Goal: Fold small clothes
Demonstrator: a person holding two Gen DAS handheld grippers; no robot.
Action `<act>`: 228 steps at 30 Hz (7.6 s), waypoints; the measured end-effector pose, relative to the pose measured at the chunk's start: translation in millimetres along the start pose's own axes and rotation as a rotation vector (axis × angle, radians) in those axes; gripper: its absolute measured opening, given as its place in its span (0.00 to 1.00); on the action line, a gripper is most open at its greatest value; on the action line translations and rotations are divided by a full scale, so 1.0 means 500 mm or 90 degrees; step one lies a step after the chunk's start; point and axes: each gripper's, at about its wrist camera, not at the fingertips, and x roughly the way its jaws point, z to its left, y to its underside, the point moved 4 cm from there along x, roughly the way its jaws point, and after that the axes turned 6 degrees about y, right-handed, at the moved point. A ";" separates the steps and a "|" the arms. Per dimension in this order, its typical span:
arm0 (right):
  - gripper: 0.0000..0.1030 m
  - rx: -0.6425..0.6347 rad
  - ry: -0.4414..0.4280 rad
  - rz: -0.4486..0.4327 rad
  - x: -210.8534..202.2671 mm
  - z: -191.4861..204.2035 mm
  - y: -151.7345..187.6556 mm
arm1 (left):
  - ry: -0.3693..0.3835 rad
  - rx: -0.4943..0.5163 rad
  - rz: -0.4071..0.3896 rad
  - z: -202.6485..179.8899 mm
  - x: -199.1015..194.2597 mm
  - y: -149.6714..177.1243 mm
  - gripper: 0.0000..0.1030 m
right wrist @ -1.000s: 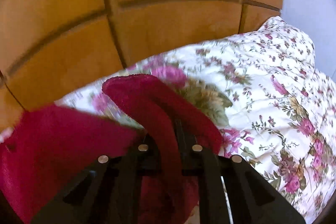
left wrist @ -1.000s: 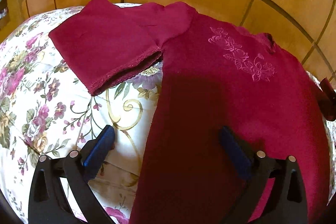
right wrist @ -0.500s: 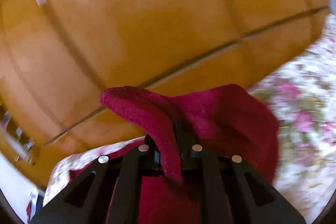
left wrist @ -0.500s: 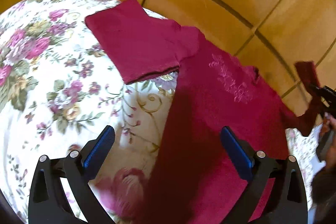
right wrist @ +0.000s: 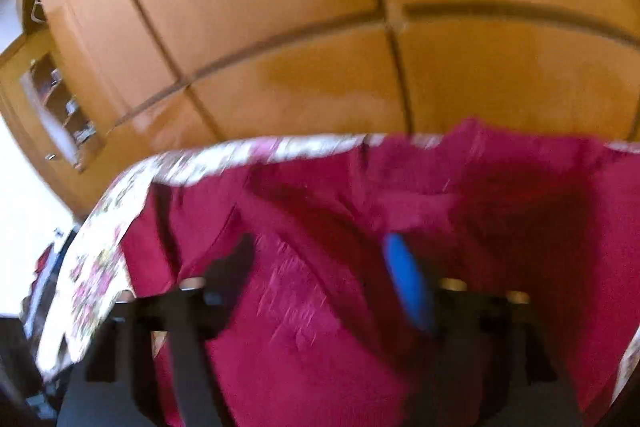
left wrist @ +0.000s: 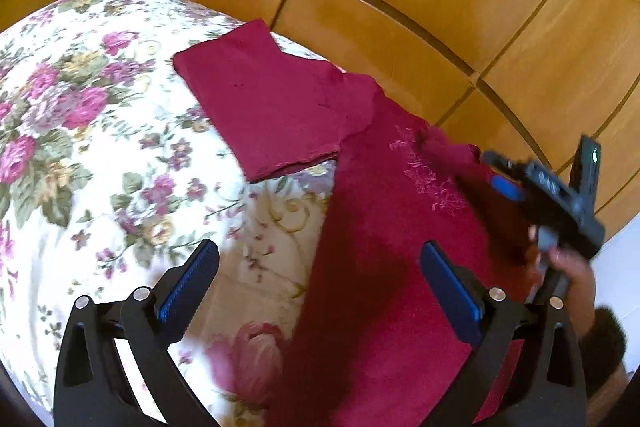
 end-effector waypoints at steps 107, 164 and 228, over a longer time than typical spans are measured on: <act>0.34 0.141 0.235 -0.072 -0.207 -0.369 0.052 | 0.117 0.084 -0.008 -0.156 0.381 -0.106 0.54; 0.98 0.100 0.353 0.003 -0.190 -0.198 0.274 | -0.094 0.226 0.026 0.016 0.166 -0.167 0.06; 0.06 0.228 0.105 0.021 -0.078 -0.147 0.099 | -0.084 0.011 -0.019 -0.054 0.335 -0.158 0.54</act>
